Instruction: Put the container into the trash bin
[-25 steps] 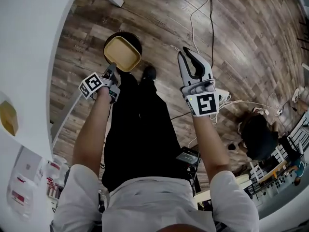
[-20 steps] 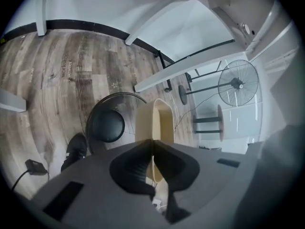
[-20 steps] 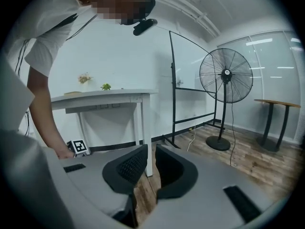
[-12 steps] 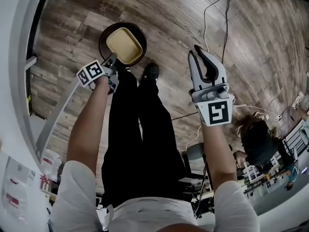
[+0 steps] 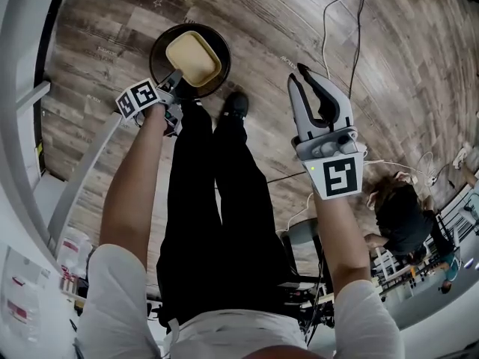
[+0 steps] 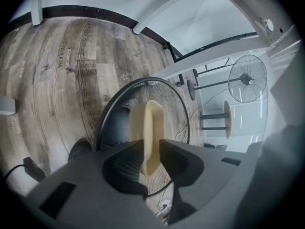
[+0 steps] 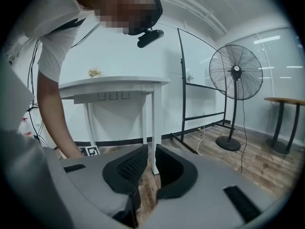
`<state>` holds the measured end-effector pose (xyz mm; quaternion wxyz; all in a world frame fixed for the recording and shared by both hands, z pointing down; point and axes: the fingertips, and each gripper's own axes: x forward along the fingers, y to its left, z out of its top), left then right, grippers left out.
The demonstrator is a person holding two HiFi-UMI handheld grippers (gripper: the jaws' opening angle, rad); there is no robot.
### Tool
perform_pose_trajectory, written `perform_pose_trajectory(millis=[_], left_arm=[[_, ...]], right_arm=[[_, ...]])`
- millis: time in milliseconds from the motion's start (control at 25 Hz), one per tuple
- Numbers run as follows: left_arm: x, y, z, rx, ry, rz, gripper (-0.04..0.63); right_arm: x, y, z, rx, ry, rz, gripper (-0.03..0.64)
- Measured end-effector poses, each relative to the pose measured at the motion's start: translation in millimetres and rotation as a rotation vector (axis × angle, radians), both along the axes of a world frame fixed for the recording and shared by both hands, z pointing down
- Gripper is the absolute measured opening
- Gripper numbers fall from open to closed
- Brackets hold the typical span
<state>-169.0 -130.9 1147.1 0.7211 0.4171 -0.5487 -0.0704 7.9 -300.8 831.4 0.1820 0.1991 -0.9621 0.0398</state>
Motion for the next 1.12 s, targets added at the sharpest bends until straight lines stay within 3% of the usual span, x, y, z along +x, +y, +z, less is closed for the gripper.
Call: perform_pose_trajectory(millis=[120, 360, 480, 680, 760, 880, 960, 1120], left_arm=[[6.6, -1.4, -8.0, 0.01, 0.021, 0.022, 0.144], [6.4, 13.6, -61.2, 0.064, 0.02, 0.011, 0.144], [20.4, 17.1, -115.2, 0.138, 0.034, 0.032, 0.144], [44.1, -2.6, -255.4, 0.364, 0.008, 0.099, 0.144], [50.7, -19.0, -319.1, 0.481, -0.013, 0.123, 0.143], [64.0, -35.9, -418.2, 0.649, -0.074, 0.179, 0.143], [72.3, -39.6, -489.8, 0.756, -0.156, 0.261, 0.143], [73.3, -56.3, -629.6, 0.986, -0.405, 0.437, 0.143]], right_arm=[[1.1, 8.3, -0.3, 0.002, 0.018, -0.027, 0.071], [-10.2, 3.3, -43.4, 0.041, -0.002, -0.021, 0.071], [-15.0, -3.4, -85.2, 0.067, -0.028, -0.014, 0.071], [-17.7, -7.1, -175.7, 0.107, -0.072, -0.001, 0.071], [-14.7, -12.4, -220.8, 0.133, -0.134, 0.034, 0.071], [-2.5, -9.4, -284.5, 0.179, -0.191, 0.073, 0.071], [9.9, 0.4, -324.1, 0.2, -0.203, 0.092, 0.071], [29.9, 8.4, -413.3, 0.281, -0.267, 0.112, 0.071]])
